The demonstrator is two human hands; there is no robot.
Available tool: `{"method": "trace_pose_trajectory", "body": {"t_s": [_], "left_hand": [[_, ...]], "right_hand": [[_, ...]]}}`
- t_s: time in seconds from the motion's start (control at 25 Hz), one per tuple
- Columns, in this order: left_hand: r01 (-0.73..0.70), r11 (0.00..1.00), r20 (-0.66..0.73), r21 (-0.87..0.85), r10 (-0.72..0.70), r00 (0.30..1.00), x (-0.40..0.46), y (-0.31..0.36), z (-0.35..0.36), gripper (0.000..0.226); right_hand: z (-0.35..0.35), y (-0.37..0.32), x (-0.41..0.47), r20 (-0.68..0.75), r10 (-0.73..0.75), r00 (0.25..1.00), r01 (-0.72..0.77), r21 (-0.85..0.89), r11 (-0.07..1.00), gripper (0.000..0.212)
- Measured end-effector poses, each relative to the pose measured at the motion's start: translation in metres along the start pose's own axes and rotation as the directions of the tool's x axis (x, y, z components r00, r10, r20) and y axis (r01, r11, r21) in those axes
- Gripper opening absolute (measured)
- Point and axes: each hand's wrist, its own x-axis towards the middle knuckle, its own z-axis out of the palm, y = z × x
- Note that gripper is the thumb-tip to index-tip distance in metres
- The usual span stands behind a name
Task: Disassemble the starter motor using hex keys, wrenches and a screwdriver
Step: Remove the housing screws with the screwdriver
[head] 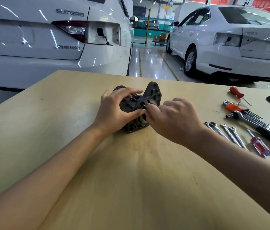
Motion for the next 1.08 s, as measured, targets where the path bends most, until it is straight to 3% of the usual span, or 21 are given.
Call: {"method": "trace_pose_trajectory", "body": {"t_s": [0.08,0.2,0.28,0.36,0.4,0.48,0.56,0.64,0.76,0.8,0.88,0.96,1.08], "left_hand": [[-0.133,0.991,-0.019,-0.001,0.133,0.991,-0.002,-0.001,0.002,0.029],[-0.272,0.962,-0.016,0.027,0.272,0.962,-0.003,-0.003,0.004,0.02],[-0.389,0.91,0.016,0.145,0.391,0.92,-0.003,-0.003,0.006,0.022],[-0.457,0.862,0.041,0.218,0.46,0.887,-0.003,-0.002,0.007,0.024],[-0.472,0.849,0.049,0.236,0.475,0.878,-0.002,-0.003,0.007,0.024],[-0.49,0.835,0.059,0.25,0.492,0.869,-0.002,-0.004,0.006,0.021],[-0.483,0.84,0.054,0.246,0.486,0.872,-0.002,-0.006,0.006,0.018],[-0.473,0.849,0.043,0.237,0.477,0.878,-0.002,-0.006,0.008,0.018],[-0.471,0.849,0.044,0.239,0.475,0.879,-0.004,-0.005,0.009,0.018],[-0.469,0.851,0.044,0.236,0.472,0.88,-0.004,-0.005,0.009,0.018],[-0.457,0.86,0.041,0.227,0.46,0.887,-0.004,-0.004,0.009,0.017],[-0.45,0.867,0.04,0.215,0.453,0.891,-0.004,-0.003,0.009,0.018],[-0.45,0.868,0.038,0.209,0.453,0.891,-0.004,-0.004,0.01,0.018]], "right_hand": [[-0.003,-0.001,0.0,-0.048,0.087,0.995,-0.08,0.131,0.988,0.025],[-0.004,-0.006,-0.003,-0.089,0.142,0.986,-0.113,0.273,0.955,0.022],[-0.003,-0.01,-0.005,-0.047,0.174,0.984,-0.147,0.351,0.925,0.019],[-0.001,-0.013,-0.012,0.062,0.282,0.957,-0.278,0.469,0.838,0.018],[-0.002,-0.014,-0.017,0.153,0.374,0.915,-0.393,0.552,0.735,0.022],[-0.005,-0.015,-0.031,0.325,0.542,0.775,-0.587,0.687,0.428,0.031],[-0.008,-0.013,-0.045,0.44,0.629,0.641,-0.696,0.678,0.236,0.041],[-0.011,-0.009,-0.052,0.601,0.589,0.54,-0.777,0.625,0.075,0.053],[-0.013,-0.001,-0.051,0.86,0.332,0.387,-0.768,0.5,-0.4,0.046],[-0.015,0.003,-0.05,0.89,0.235,0.39,-0.727,0.454,-0.515,0.043],[-0.017,0.009,-0.051,0.887,0.112,0.447,-0.661,0.413,-0.626,0.042],[-0.017,0.011,-0.053,0.865,0.094,0.494,-0.627,0.429,-0.65,0.042],[-0.018,0.011,-0.053,0.833,0.18,0.524,-0.595,0.509,-0.623,0.039]]}}
